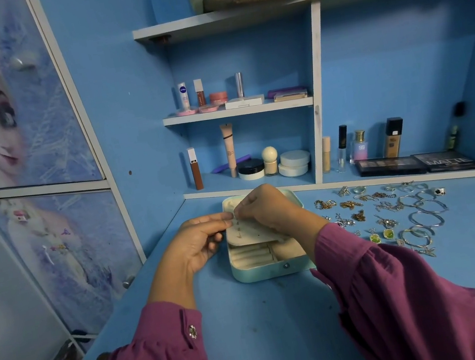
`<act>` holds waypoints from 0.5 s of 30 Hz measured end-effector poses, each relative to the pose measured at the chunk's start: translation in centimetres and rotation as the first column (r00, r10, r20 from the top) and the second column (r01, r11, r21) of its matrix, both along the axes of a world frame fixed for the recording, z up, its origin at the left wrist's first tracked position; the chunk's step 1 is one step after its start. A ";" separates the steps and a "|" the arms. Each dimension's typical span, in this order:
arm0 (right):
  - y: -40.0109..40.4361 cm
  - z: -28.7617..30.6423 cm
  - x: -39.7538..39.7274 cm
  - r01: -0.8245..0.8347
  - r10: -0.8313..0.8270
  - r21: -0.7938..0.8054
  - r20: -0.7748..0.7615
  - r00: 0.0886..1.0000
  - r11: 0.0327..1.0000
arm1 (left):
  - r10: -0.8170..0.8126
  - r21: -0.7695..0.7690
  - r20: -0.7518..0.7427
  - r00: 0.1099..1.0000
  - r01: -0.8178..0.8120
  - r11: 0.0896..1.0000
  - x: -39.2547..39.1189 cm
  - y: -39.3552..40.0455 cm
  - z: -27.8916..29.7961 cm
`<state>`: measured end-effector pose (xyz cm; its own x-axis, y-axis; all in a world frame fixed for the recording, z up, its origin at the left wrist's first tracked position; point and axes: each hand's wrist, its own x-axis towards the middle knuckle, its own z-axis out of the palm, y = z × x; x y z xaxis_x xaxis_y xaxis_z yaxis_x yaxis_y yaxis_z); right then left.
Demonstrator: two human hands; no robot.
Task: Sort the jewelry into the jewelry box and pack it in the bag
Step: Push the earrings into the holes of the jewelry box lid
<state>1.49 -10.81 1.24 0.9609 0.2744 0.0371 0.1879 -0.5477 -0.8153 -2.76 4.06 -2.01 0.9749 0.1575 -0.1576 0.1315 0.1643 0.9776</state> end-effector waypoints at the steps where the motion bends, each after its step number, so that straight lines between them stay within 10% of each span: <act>1: 0.0 0.0 0.0 -0.002 0.002 -0.005 0.003 1.000 1.000 | 0.001 -0.001 0.001 1.000 -0.001 1.000 0.0 0.0 0.0; 15: -0.5 0.9 0.3 -0.131 0.176 -0.234 0.184 0.967 0.963 | 0.000 0.007 0.005 1.000 0.000 1.000 0.0 -0.1 0.1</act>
<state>1.82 -11.32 2.15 0.8851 0.4413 0.1478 0.4316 -0.6596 -0.6153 -2.79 4.00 -1.95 0.9756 0.1586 -0.1519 0.1269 0.1578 0.9793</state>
